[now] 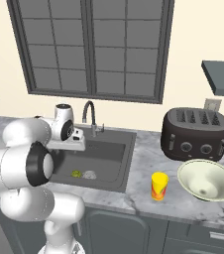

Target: Remove the garlic and broccoli from the sink. Then move the bowl and cup from the counter to the sink for washing.

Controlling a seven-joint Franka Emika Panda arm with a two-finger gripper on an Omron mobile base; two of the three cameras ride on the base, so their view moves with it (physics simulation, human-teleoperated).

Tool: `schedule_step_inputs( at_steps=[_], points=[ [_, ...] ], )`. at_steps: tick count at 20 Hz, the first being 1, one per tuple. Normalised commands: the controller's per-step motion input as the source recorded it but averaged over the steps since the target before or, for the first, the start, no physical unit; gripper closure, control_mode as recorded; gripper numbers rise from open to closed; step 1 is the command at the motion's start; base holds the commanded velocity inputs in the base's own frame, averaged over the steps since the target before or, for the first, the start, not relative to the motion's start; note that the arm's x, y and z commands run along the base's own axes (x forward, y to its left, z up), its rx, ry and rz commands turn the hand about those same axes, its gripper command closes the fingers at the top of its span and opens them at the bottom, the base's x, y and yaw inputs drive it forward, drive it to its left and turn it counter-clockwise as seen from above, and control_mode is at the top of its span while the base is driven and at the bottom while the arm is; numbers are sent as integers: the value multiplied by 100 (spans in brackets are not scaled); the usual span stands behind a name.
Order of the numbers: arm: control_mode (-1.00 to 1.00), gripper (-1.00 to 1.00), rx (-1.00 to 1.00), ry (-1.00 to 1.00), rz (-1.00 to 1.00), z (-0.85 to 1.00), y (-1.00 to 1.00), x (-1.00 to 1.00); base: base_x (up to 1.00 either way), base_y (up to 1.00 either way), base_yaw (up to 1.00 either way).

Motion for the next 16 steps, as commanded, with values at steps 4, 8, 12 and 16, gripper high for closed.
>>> schedule_step_inputs(
  at_steps=[4, 8, 12, 16],
  points=[
    [-100, -100, 0, 0, -5, -14, 0, 10, 0, 0, 0],
    [-100, -100, 0, 1, -3, -13, -3, 5, 0, 0, 0],
    [-100, -100, 0, 1, 0, -11, -4, 0, 0, 0, 0],
    [-100, -100, 0, 3, 0, -13, -5, 1, 0, 0, 0]
  ],
)
